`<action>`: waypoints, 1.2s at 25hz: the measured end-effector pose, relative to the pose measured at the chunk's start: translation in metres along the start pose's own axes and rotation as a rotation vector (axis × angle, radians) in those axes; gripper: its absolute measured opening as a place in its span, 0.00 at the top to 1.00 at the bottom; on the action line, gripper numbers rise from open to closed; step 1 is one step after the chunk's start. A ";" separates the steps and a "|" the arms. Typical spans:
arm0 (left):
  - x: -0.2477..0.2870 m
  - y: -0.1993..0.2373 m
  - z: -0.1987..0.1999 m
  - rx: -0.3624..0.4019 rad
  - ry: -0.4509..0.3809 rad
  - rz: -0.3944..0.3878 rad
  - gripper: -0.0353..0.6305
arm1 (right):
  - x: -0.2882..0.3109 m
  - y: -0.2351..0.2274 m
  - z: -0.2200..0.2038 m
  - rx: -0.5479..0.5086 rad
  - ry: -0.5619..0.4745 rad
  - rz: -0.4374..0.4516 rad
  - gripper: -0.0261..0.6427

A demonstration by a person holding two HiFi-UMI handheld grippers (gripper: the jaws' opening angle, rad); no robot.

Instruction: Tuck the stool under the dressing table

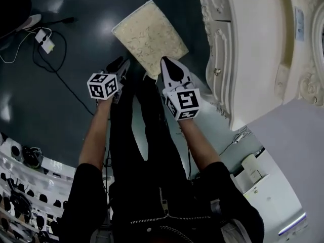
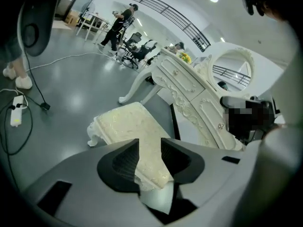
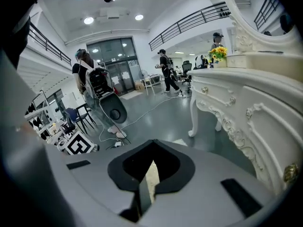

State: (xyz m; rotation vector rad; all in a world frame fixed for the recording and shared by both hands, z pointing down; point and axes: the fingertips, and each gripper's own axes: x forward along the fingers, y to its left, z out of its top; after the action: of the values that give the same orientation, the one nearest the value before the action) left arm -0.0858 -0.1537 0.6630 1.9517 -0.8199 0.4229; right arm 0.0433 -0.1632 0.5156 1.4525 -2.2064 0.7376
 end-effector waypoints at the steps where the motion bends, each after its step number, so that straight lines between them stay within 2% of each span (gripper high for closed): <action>1: 0.003 0.005 -0.008 -0.033 0.009 -0.001 0.71 | 0.002 0.002 -0.010 0.013 0.014 0.001 0.95; 3: 0.017 0.015 -0.016 -0.105 0.018 -0.013 0.56 | 0.011 -0.002 -0.021 0.025 0.030 0.001 0.95; 5: 0.033 0.027 -0.020 -0.178 0.013 -0.029 0.51 | 0.022 -0.007 -0.025 0.029 0.029 -0.005 0.95; 9: 0.063 0.052 -0.040 -0.306 0.025 -0.051 0.47 | 0.034 -0.020 -0.039 0.049 0.033 -0.028 0.95; 13: 0.088 0.061 -0.060 -0.422 0.026 -0.110 0.47 | 0.040 -0.031 -0.056 0.035 0.055 -0.027 0.95; 20: 0.113 0.065 -0.074 -0.519 -0.013 -0.159 0.47 | 0.042 -0.044 -0.079 0.041 0.078 -0.041 0.95; 23: 0.121 0.066 -0.071 -0.525 -0.025 -0.161 0.47 | 0.040 -0.045 -0.084 0.046 0.078 -0.041 0.95; 25: 0.123 0.066 -0.070 -0.552 -0.024 -0.168 0.51 | 0.038 -0.048 -0.089 0.052 0.082 -0.045 0.95; 30: 0.123 0.067 -0.069 -0.609 -0.043 -0.171 0.54 | 0.038 -0.058 -0.099 0.058 0.095 -0.050 0.95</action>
State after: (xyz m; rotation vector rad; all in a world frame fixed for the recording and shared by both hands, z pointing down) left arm -0.0419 -0.1612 0.8126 1.4458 -0.6982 0.0163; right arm 0.0861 -0.1470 0.6276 1.4636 -2.0856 0.8423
